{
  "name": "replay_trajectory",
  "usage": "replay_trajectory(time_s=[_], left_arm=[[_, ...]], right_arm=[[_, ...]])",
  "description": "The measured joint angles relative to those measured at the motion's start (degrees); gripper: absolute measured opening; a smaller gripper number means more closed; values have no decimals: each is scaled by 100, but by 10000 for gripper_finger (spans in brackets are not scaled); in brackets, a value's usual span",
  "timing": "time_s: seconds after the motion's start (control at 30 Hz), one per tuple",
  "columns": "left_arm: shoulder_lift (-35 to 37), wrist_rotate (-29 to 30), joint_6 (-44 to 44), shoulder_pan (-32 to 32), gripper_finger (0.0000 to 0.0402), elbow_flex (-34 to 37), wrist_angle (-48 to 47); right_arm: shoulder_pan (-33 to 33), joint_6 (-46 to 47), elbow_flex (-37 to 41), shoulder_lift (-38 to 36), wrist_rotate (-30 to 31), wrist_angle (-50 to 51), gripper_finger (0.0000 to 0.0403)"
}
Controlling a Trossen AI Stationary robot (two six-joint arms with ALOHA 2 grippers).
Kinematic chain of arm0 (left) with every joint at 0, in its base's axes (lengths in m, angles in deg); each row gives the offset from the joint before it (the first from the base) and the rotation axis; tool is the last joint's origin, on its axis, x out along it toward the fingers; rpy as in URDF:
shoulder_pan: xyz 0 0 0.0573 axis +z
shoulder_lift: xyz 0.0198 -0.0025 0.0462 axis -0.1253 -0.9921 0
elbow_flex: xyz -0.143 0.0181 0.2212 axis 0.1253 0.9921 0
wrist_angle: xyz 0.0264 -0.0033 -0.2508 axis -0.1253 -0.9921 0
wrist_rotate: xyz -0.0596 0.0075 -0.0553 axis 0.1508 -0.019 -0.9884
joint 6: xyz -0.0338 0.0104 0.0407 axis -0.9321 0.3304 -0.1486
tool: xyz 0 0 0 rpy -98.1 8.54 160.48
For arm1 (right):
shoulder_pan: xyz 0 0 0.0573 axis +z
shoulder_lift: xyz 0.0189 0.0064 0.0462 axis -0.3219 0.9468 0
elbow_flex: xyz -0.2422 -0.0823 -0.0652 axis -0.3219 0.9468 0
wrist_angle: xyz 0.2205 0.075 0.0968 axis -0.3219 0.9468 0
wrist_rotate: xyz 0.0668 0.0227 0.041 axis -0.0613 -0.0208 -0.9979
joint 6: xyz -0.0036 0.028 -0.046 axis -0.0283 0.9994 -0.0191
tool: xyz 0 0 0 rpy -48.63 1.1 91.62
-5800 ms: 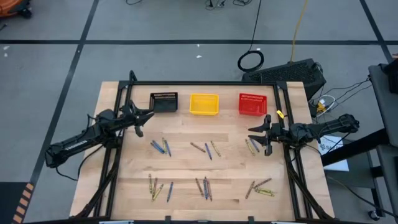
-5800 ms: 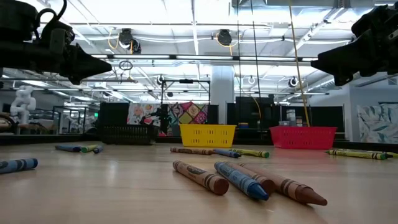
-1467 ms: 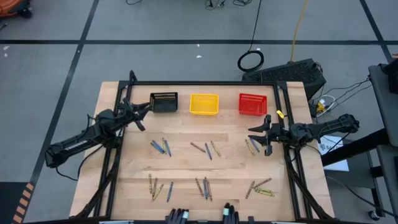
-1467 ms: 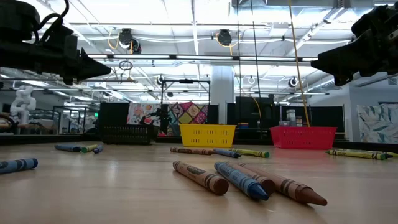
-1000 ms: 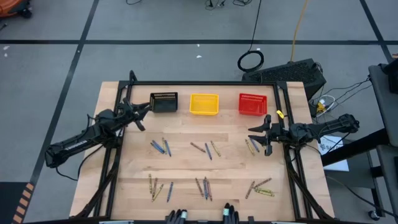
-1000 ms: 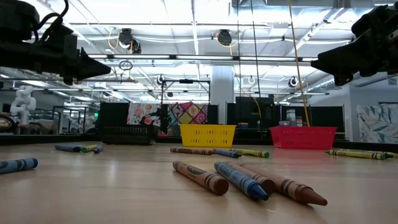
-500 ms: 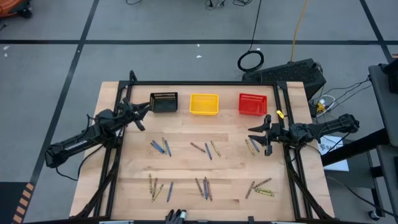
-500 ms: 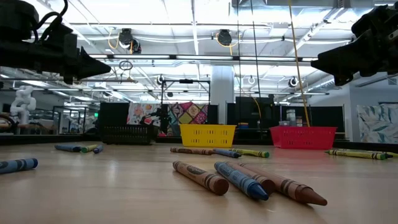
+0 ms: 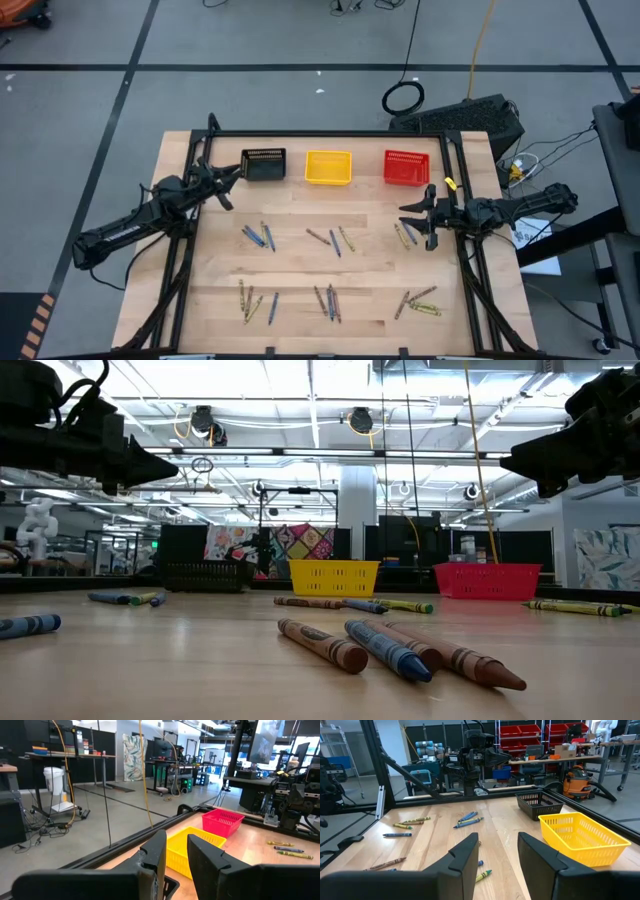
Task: Sort crayons
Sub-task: Put the green crayon into the red bin
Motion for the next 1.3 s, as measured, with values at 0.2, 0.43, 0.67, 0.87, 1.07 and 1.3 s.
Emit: replay_trajectory(time_s=[0.2, 0.43, 0.67, 0.87, 1.07, 1.3], left_arm=[[1, 0, 0, -1, 81, 0, 0], [0, 0, 0, -1, 81, 0, 2], [0, 0, 0, 0, 81, 0, 2], [0, 0, 0, -2, 81, 0, 2], [2, 0, 0, 0, 81, 0, 2], [1, 0, 0, 0, 81, 0, 2]], right_arm=[[-1, -1, 0, 1, 0, -1, 125], [-1, 0, 0, 1, 0, 0, 125], [-1, 1, -1, 1, 0, 1, 125], [-4, -1713, 0, 1, 7, 1, 125], [-4, -2988, -1, 1, 4, -17, 125], [-4, -1899, 1, 1, -9, -113, 125]])
